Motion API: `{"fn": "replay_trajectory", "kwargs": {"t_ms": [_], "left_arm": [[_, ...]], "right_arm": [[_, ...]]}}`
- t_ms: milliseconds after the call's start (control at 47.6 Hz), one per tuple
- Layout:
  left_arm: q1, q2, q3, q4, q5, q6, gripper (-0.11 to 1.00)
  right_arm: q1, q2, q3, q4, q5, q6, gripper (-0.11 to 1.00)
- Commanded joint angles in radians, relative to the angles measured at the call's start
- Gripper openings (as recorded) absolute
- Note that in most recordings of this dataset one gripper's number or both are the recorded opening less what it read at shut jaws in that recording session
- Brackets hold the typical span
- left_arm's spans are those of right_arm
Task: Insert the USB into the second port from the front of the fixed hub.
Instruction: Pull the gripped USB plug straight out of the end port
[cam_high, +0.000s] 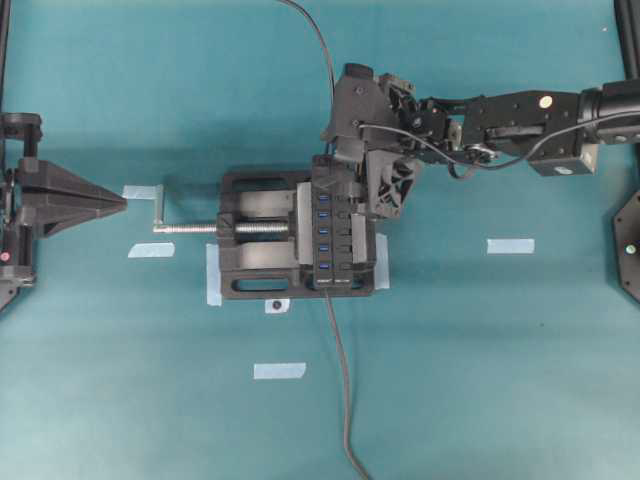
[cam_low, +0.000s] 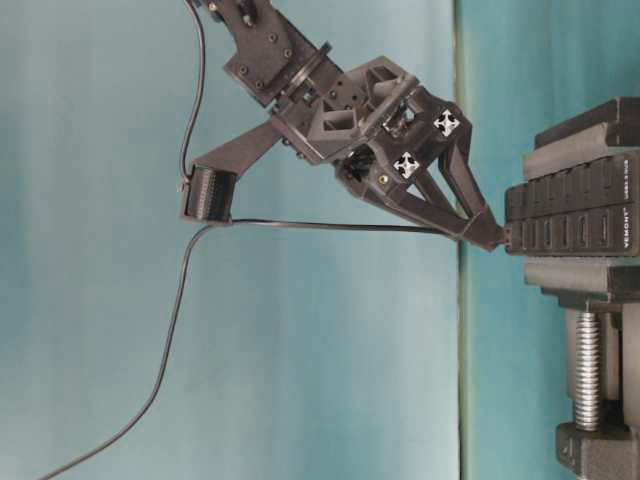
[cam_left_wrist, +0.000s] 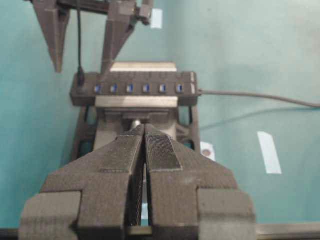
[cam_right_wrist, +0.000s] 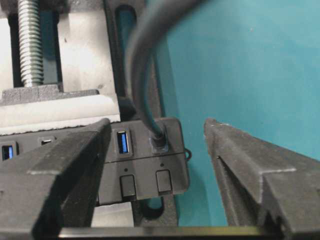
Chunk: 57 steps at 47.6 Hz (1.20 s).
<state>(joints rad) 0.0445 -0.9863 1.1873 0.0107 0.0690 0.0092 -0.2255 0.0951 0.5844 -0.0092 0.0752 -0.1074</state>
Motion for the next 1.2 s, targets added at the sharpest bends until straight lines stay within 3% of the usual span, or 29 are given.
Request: {"fn": "replay_trajectory", "kwargs": {"t_ms": [0,231,609,757,1177], "left_arm": [[0.002,0.005,-0.011,0.0,-0.005,-0.002,0.01],[0.002,0.005,-0.015,0.0,-0.005,-0.002,0.01],[0.002,0.006,-0.015,0.0,-0.005,-0.003,0.01],[0.002,0.005,-0.014,0.002,-0.005,-0.002,0.01],[0.002,0.005,-0.011,0.002,-0.005,-0.003,0.01]], "right_arm": [[0.005,-0.014,-0.021,-0.002,-0.008,-0.011,0.74],[0.003,-0.006,-0.021,-0.002,-0.008,-0.008,0.6],[0.003,-0.005,-0.026,-0.002,-0.008,-0.008,0.15],[0.005,-0.006,-0.026,-0.002,-0.008,-0.008,0.1],[0.003,-0.012,-0.028,-0.002,-0.008,-0.005,0.1]]}}
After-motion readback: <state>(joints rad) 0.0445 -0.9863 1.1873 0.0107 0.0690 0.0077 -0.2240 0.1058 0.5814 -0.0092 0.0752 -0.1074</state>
